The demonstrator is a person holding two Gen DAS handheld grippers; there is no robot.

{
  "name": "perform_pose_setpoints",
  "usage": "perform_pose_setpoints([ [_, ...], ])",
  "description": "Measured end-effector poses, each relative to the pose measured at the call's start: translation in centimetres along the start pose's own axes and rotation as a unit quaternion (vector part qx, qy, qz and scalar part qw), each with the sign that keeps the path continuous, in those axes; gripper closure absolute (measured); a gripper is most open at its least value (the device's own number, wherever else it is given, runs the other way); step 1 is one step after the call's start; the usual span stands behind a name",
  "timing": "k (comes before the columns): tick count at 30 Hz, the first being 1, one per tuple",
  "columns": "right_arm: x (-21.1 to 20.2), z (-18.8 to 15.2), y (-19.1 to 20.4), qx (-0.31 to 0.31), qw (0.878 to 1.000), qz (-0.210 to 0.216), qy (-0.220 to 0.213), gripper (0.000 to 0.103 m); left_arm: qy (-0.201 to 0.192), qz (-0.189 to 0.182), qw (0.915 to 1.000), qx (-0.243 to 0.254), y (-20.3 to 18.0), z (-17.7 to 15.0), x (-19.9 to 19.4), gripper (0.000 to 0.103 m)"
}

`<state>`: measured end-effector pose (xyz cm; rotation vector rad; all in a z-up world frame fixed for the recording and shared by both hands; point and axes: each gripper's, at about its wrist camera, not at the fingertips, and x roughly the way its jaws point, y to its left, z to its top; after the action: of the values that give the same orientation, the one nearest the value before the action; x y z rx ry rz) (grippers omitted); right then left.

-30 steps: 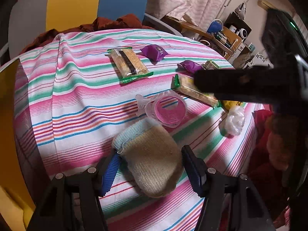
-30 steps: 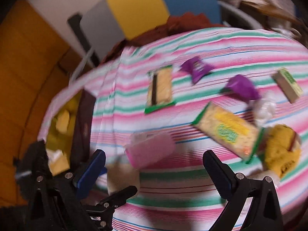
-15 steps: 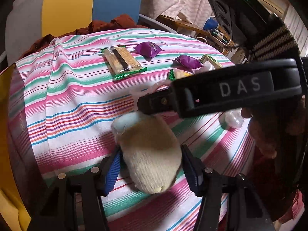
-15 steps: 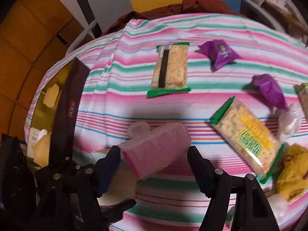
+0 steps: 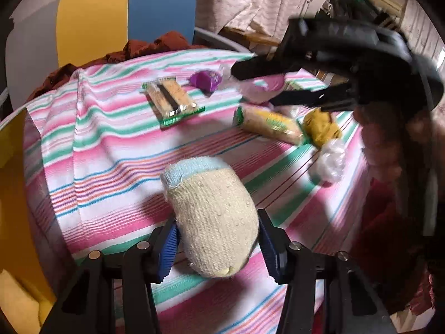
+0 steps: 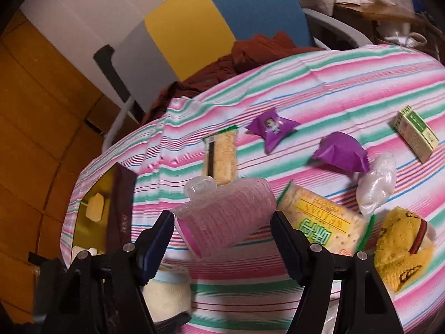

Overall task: Organize objects
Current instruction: 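Carry the pouch and roller into the gold tray and open both tools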

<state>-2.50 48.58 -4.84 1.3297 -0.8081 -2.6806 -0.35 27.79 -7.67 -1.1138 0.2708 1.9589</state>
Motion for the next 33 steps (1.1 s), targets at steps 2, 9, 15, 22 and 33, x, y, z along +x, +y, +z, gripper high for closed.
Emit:
perform_pose_setpoints([
  [2,0.3,-0.2,0.7,-0.015,1.0,-0.004,0.004,0.031,-0.015,0.0,0.9999,-0.006,0.2,0.1,-1.7,0.05],
  [9,0.1,-0.9,1.5,-0.027,1.0,-0.012,0.008,0.031,-0.068,0.034,0.9961,-0.046,3.1,-0.5,-7.9,0.05],
  [15,-0.6,-1.5,4.6,-0.049,0.999,-0.005,0.004,0.031,-0.109,0.104,0.9824,-0.11,9.3,-2.3,-12.8,0.05],
  [22,0.7,-1.9,12.6,-0.112,0.993,0.04,0.006,0.031,-0.133,0.199,0.9501,-0.201,18.2,-4.9,-16.9,0.05],
  [33,8.3,-3.8,24.4,-0.191,0.976,0.072,0.077,0.031,-0.092,0.275,0.9142,-0.283,27.0,-7.9,-17.0,0.043],
])
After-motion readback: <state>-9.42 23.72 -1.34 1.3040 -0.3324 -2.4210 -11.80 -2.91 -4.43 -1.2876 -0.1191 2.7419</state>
